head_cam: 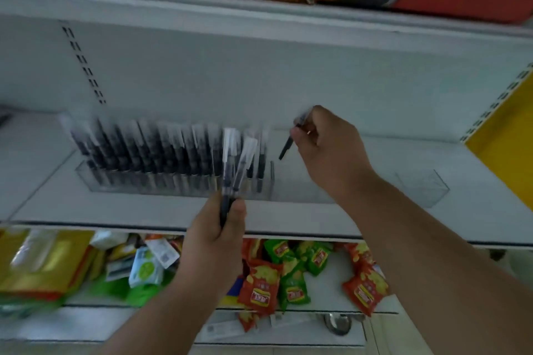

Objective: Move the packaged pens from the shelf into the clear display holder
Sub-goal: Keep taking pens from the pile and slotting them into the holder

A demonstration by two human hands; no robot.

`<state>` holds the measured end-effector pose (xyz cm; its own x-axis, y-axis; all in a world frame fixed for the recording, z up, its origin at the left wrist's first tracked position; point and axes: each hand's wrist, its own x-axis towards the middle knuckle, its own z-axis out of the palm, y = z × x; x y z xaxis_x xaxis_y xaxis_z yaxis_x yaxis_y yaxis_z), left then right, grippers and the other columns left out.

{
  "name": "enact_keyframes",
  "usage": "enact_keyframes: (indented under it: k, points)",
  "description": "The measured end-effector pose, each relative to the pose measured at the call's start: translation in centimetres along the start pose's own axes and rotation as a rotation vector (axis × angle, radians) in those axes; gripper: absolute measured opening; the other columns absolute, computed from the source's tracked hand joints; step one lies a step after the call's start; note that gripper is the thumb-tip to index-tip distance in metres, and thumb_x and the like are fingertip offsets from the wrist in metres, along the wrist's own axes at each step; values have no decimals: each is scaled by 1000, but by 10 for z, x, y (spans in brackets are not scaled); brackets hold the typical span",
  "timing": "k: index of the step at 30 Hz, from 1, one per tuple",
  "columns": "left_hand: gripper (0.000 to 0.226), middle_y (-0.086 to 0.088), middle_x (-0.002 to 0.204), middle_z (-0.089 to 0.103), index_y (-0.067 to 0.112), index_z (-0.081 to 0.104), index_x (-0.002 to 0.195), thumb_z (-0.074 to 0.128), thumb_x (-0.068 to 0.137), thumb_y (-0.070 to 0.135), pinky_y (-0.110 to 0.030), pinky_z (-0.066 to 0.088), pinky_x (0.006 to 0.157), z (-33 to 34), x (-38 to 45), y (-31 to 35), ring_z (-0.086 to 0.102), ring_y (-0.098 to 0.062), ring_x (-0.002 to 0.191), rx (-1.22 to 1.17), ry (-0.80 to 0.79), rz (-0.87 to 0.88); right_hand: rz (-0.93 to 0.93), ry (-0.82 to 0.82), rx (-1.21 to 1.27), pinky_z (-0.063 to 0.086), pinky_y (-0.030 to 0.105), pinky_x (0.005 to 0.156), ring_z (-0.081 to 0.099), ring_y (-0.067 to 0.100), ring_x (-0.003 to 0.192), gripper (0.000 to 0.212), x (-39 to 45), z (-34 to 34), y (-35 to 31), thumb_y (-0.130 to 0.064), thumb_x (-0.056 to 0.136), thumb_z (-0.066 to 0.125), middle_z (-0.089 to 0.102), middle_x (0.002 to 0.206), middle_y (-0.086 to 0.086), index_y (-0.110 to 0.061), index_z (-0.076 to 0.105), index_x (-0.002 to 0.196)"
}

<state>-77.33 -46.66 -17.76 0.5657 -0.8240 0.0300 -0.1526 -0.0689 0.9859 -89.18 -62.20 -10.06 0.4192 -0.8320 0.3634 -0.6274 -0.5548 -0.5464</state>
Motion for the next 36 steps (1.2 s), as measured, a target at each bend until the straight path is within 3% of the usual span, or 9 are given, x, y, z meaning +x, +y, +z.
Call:
enact_keyframes:
  k: [3,5,9,11,16,21,29,36]
  points:
    - [33,3,53,38,25,45,67,48,100,29,-26,30,42,1,0,0,33,-14,45,-27,23,-39,-18,-31,-73,27,6,53,44,-5,65,11,11,-2,-1,-32,98,54,48,73,-17,-24,50,91]
    - [32,1,55,39,23,46,69,48,99,32,-28,32,44,-1,3,0,35,-14,46,3,10,-24,-8,-43,-97,27,10,53,44,-3,64,14,13,-4,1,-32,98,54,47,72,-17,-24,46,89]
    - [31,3,55,41,24,46,70,47,98,36,-37,33,52,-7,10,1,37,-16,51,25,-11,2,6,-70,-31,49,24,66,62,10,74,14,19,-4,1,-32,95,58,63,82,-7,-18,57,93]
    - [30,4,54,41,25,46,70,46,98,36,-35,33,50,-8,12,0,37,-14,50,46,-25,13,-4,-90,-15,51,28,72,64,12,77,13,21,-5,0,-31,94,59,66,86,-7,-19,60,94]
    - [29,6,54,40,25,48,71,47,98,36,-29,32,47,-9,8,-4,35,-12,49,35,-31,-16,-5,-90,-19,46,18,66,64,9,76,12,19,-4,1,-32,95,59,65,86,-9,-20,59,95]
    - [32,2,55,40,11,48,77,47,97,36,-28,32,45,-2,8,-2,36,-13,48,25,-11,2,-14,-91,-9,44,17,65,65,10,77,11,26,-8,6,-31,94,61,64,82,-11,-22,58,89]
    - [30,6,55,39,19,47,72,48,98,34,-30,31,47,-2,5,-5,34,-12,49,6,24,-2,-63,-121,12,44,14,65,64,6,76,6,23,-7,6,-31,95,59,63,82,-13,-25,58,93]
    - [29,4,58,41,26,47,70,48,97,35,-39,33,54,-5,4,-10,37,-16,55,9,17,11,-65,-146,67,53,25,76,67,8,80,8,21,-8,9,-28,94,58,66,87,-11,-23,62,99]
